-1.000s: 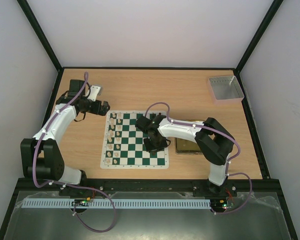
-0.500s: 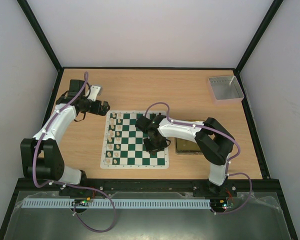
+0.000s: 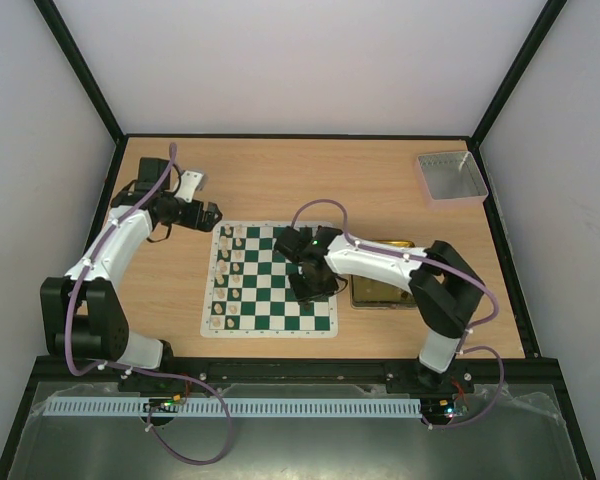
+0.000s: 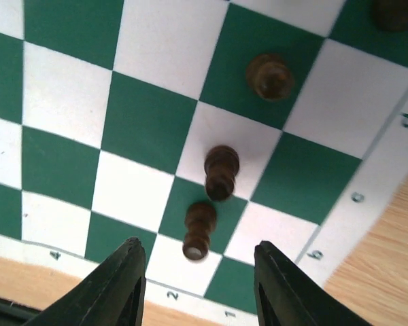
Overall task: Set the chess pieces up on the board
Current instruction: Place the chess piece on the chessboard, then pick up the chess piece from the storage box.
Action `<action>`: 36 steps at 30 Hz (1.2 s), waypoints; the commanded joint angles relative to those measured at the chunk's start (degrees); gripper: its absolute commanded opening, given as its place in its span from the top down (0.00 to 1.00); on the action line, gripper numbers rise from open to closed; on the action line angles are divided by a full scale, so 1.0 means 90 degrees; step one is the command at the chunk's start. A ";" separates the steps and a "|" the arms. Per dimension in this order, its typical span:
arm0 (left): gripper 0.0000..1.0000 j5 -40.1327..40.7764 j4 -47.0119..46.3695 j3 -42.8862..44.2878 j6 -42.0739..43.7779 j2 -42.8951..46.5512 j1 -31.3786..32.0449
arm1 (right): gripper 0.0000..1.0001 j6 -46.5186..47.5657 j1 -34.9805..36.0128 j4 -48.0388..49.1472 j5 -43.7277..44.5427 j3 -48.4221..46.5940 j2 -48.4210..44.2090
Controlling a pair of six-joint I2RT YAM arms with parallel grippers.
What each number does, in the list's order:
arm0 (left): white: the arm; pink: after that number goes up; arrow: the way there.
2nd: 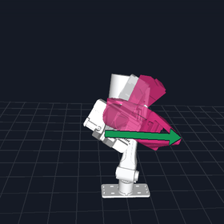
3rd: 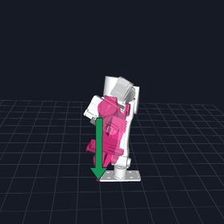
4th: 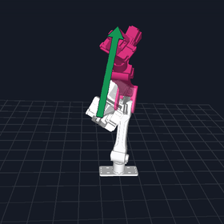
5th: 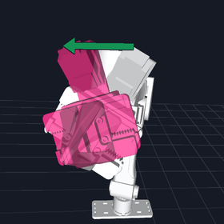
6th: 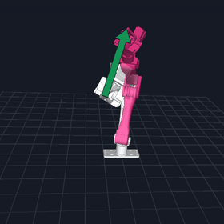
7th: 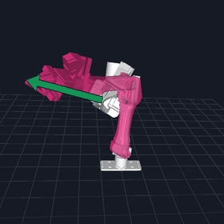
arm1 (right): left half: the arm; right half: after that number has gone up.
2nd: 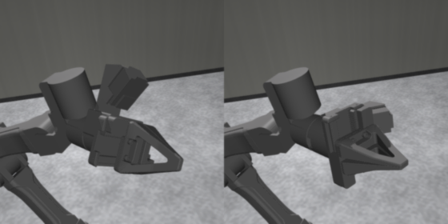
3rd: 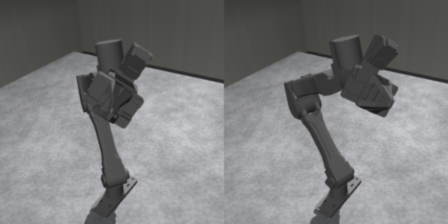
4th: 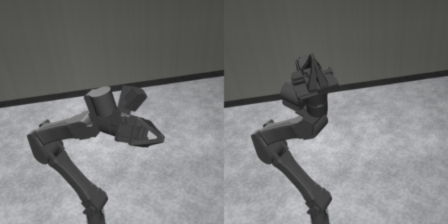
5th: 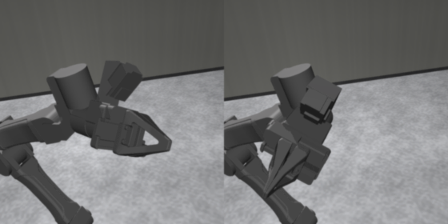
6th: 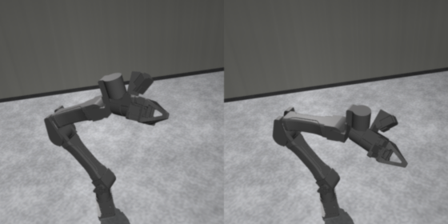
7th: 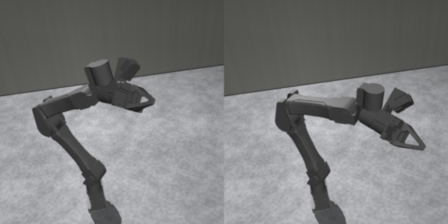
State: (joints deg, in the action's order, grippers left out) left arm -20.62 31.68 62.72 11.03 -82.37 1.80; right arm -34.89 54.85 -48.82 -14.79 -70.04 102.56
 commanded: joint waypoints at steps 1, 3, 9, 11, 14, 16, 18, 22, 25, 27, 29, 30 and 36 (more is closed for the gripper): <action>0.01 0.0069 0.0388 0.0347 0.0187 0.0017 -0.0034 | 0.59 0.0027 -0.0016 -0.0539 0.0538 0.0173 -0.0780; 0.01 0.0247 0.0697 0.0579 0.0380 -0.0043 -0.0036 | 0.59 -0.0044 -0.0128 -0.0673 0.0719 0.0316 -0.1141; 0.01 0.1261 0.1659 0.1294 0.1055 -0.0043 -0.0249 | 0.59 -0.0338 -0.0886 -0.0856 0.0958 0.0903 -0.2488; 0.01 0.1252 0.2125 0.1690 0.1172 -0.0087 -0.0435 | 0.59 -0.0403 -0.1238 -0.0923 0.1081 0.1027 -0.2804; 0.01 0.1024 0.2494 0.1854 0.1134 -0.0133 -0.0746 | 0.59 -0.0504 -0.1644 -0.1041 0.1461 0.1122 -0.3129; 0.01 0.0752 0.2688 0.1854 0.1111 -0.0117 -0.0812 | 0.59 -0.0645 -0.1967 -0.1119 0.1619 0.1237 -0.3310; 0.01 0.0386 0.2747 0.1800 0.1044 0.0013 -0.0825 | 0.59 -0.0834 -0.2305 -0.1147 0.1633 0.1432 -0.3525; 0.01 -0.0279 0.2846 0.1636 0.1030 0.0236 -0.0823 | 0.59 -0.1350 -0.2819 -0.1067 0.1721 0.1996 -0.3879; 0.01 -0.0559 0.3023 0.1601 0.0992 0.0276 -0.0824 | 0.60 -0.1687 -0.3369 -0.0877 0.1494 0.2587 -0.4076; 0.01 -0.0692 0.2994 0.1484 0.0972 0.0385 -0.0820 | 0.60 -0.1801 -0.3531 -0.0749 0.1605 0.2780 -0.4129; 0.01 -0.0712 0.2956 0.1387 0.0934 0.0466 -0.0816 | 0.61 -0.1745 -0.3752 -0.0677 0.1535 0.2934 -0.4082; 0.01 -0.0705 0.2978 0.1382 0.0917 0.0478 -0.0813 | 0.61 -0.1716 -0.3846 -0.0600 0.1467 0.2989 -0.4052; 0.01 -0.0392 0.2941 0.1512 0.0758 0.0449 -0.0816 | 0.61 -0.1246 -0.4394 -0.0233 0.1359 0.2858 -0.3621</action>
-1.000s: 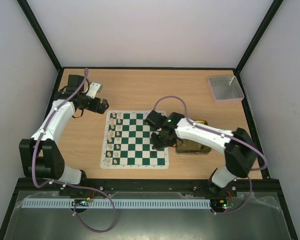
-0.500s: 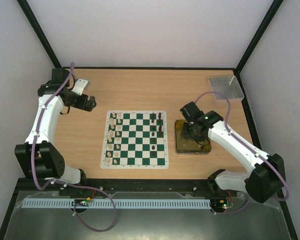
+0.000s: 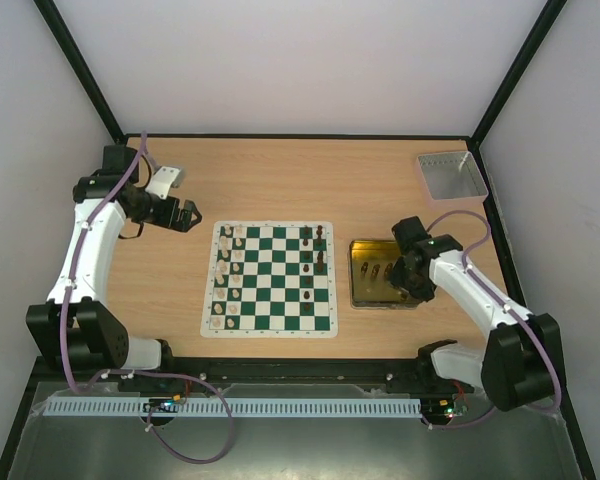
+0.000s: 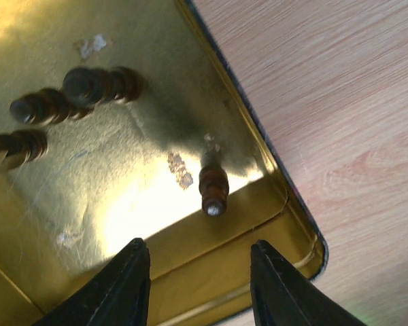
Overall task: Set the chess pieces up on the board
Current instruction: Pick up the chess piece from the storage box.
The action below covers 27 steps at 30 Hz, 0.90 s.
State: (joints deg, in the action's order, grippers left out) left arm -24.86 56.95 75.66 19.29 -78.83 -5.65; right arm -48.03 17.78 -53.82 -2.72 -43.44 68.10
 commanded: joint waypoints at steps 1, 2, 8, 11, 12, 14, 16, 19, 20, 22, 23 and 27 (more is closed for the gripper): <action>0.01 0.0137 0.0138 0.0105 -0.0202 0.0021 0.0013 | 0.61 0.0312 -0.0367 0.0372 0.0031 -0.0125 0.0317; 0.01 0.0169 0.0121 0.0107 -0.0229 0.0014 0.0015 | 0.61 0.0455 -0.0484 0.0416 0.0028 -0.0140 0.0410; 0.01 0.0039 0.0016 0.0026 -0.0340 -0.0131 0.0014 | 0.62 0.0883 -0.1127 0.0624 -0.0354 -0.0124 0.0815; 0.01 -0.0103 -0.0080 -0.0018 -0.0393 -0.0209 0.0032 | 0.62 0.0862 -0.1155 0.0648 -0.0402 -0.0129 0.0825; 0.01 -0.0137 -0.0104 -0.0047 -0.0416 -0.0231 0.0053 | 0.62 0.0812 -0.1147 0.0635 -0.0434 -0.0097 0.0797; 0.01 -0.0220 -0.0105 -0.0101 -0.0455 -0.0240 0.0115 | 0.62 0.0760 -0.1152 0.0664 -0.0585 -0.0024 0.0730; 0.01 -0.0241 -0.0239 -0.0234 -0.0543 -0.0182 0.0187 | 0.63 0.0784 -0.1149 0.0605 -0.0581 -0.0064 0.0740; 0.01 -0.0221 -0.0486 -0.0494 -0.0734 -0.0075 0.0278 | 0.65 0.0857 -0.1147 0.0491 -0.0562 -0.0178 0.0765; 0.01 -0.0231 -0.0522 -0.0570 -0.0779 -0.0070 0.0306 | 0.65 0.0884 -0.1154 0.0454 -0.0558 -0.0212 0.0764; 0.01 -0.0228 -0.0609 -0.0665 -0.0846 -0.0048 0.0383 | 0.66 0.0945 -0.1150 0.0377 -0.0536 -0.0263 0.0764; 0.01 -0.0192 -0.0645 -0.0680 -0.0856 -0.0044 0.0413 | 0.66 0.0958 -0.1151 0.0354 -0.0524 -0.0264 0.0753; 0.01 -0.0121 -0.0578 -0.0594 -0.0836 -0.0168 0.0441 | 0.66 0.0962 -0.1153 0.0313 -0.0506 -0.0137 0.0663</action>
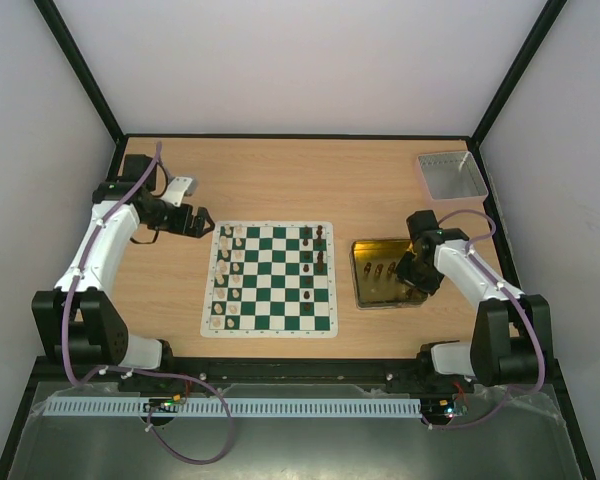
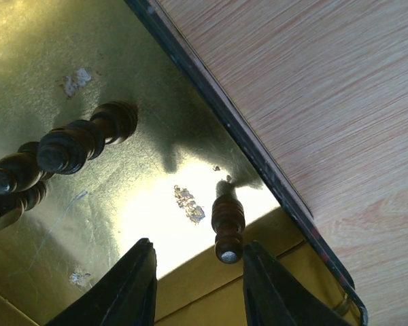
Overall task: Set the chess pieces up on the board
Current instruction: Pick up the chess piece from the storage box.
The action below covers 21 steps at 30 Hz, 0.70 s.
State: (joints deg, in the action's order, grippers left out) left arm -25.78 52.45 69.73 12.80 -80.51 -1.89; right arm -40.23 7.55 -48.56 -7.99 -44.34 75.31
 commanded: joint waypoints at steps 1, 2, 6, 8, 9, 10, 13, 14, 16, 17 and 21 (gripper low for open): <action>0.01 0.0000 -0.0084 0.0086 -0.0122 0.0011 0.0024 | 0.66 0.0095 -0.0017 -0.0269 0.0093 -0.0006 -0.0165; 0.01 0.0019 -0.0098 0.0106 -0.0123 0.0008 0.0022 | 0.66 0.0095 -0.0015 -0.0276 0.0117 0.0024 -0.0196; 0.01 0.0052 -0.0114 0.0137 -0.0135 -0.0020 0.0027 | 0.66 0.0099 -0.0013 -0.0336 0.0165 0.0089 -0.0297; 0.01 0.0062 -0.0140 0.0133 -0.0156 -0.0045 0.0031 | 0.66 0.0083 -0.0019 -0.0340 0.0165 0.0118 -0.0327; 0.01 0.0067 -0.0135 0.0137 -0.0153 -0.0066 0.0034 | 0.66 0.0072 -0.0014 -0.0339 0.0165 0.0130 -0.0330; 0.01 0.0062 -0.0134 0.0142 -0.0161 -0.0075 0.0034 | 0.66 0.0061 -0.0017 -0.0333 0.0170 0.0148 -0.0338; 0.01 0.0072 -0.0146 0.0157 -0.0162 -0.0118 0.0034 | 0.66 0.0042 -0.0016 -0.0268 0.0175 0.0187 -0.0300; 0.01 0.0076 -0.0145 0.0170 -0.0162 -0.0130 0.0034 | 0.66 0.0037 -0.0011 -0.0247 0.0175 0.0198 -0.0269; 0.01 0.0072 -0.0159 0.0170 -0.0162 -0.0154 0.0034 | 0.67 0.0045 -0.0010 -0.0216 0.0193 0.0214 -0.0190; 0.01 0.0081 -0.0154 0.0173 -0.0162 -0.0166 0.0034 | 0.67 0.0051 -0.0010 -0.0192 0.0194 0.0226 -0.0161; 0.01 0.0088 -0.0165 0.0143 -0.0161 -0.0186 0.0043 | 0.69 0.0018 -0.0014 -0.0066 0.0187 0.0279 -0.0052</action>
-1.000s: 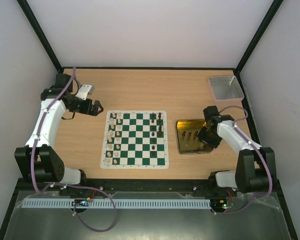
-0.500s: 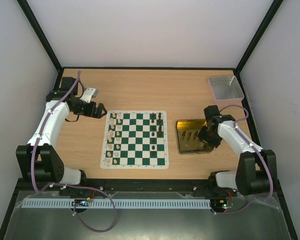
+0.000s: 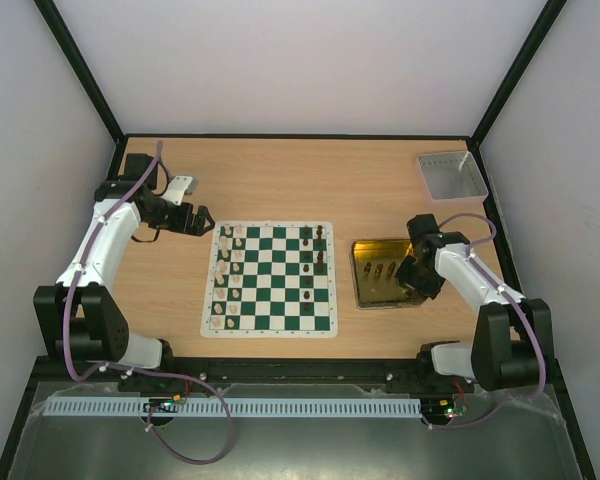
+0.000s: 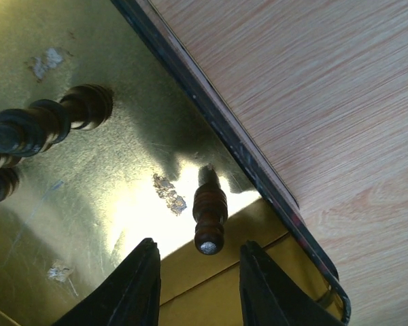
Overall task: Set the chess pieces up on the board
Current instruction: Pick up the chess piece from the storage box.
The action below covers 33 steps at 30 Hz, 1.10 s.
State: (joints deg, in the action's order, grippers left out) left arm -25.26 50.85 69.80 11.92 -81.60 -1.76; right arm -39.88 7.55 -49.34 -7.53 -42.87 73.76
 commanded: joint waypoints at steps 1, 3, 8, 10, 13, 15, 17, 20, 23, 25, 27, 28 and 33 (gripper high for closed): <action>0.01 0.0032 0.0008 0.0131 -0.0062 -0.0070 0.0029 | 0.70 -0.0038 -0.0010 0.0052 0.0134 0.0139 0.0145; 0.01 0.0033 0.0012 0.0135 -0.0065 -0.0064 0.0025 | 0.70 -0.0067 -0.0014 0.0125 0.0094 0.0207 0.0187; 0.01 0.0043 0.0014 0.0144 -0.0065 -0.0065 0.0028 | 0.76 -0.0139 -0.0017 0.0290 0.0083 0.0300 0.0309; 0.01 0.0053 0.0014 0.0145 -0.0064 -0.0067 0.0029 | 0.81 -0.0148 -0.0016 0.0324 0.0108 0.0278 0.0338; 0.01 0.0025 0.0012 0.0144 -0.0067 -0.0088 0.0029 | 0.88 -0.0181 -0.0017 0.0345 0.0260 0.0238 0.0343; 0.01 0.0016 0.0013 0.0143 -0.0070 -0.0094 0.0027 | 0.91 -0.0183 -0.0012 0.0355 0.0315 0.0210 0.0345; 0.01 0.0008 0.0000 0.0145 -0.0074 -0.0089 0.0029 | 0.93 -0.0179 -0.0014 0.0325 0.0396 0.0145 0.0350; 0.01 0.0013 0.0014 0.0145 -0.0075 -0.0077 0.0029 | 0.94 -0.0124 -0.0015 0.0243 0.0508 -0.0026 0.0241; 0.01 -0.0008 0.0003 0.0130 -0.0073 -0.0076 0.0029 | 0.94 -0.0073 0.0012 0.0109 0.0550 -0.0289 0.0123; 0.01 -0.0030 -0.0003 0.0125 -0.0072 -0.0091 0.0038 | 0.94 -0.0102 0.0169 0.0006 0.0579 -0.0463 0.0111; 0.01 -0.0029 -0.0013 0.0117 -0.0075 -0.0094 0.0037 | 0.94 -0.0206 0.0535 -0.0109 0.0752 -0.0682 0.0106; 0.01 -0.0035 -0.0024 0.0111 -0.0075 -0.0093 0.0039 | 0.94 -0.0316 0.0777 -0.0155 0.0820 -0.0839 0.0119; 0.01 -0.0001 -0.0009 0.0165 -0.0121 -0.0145 0.0039 | 0.94 -0.0601 0.2405 -0.0556 0.1049 -0.1660 0.0366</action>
State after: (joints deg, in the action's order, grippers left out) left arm -25.08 50.48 69.80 11.51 -81.87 -1.76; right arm -42.72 19.62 -49.08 -1.78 -51.66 75.92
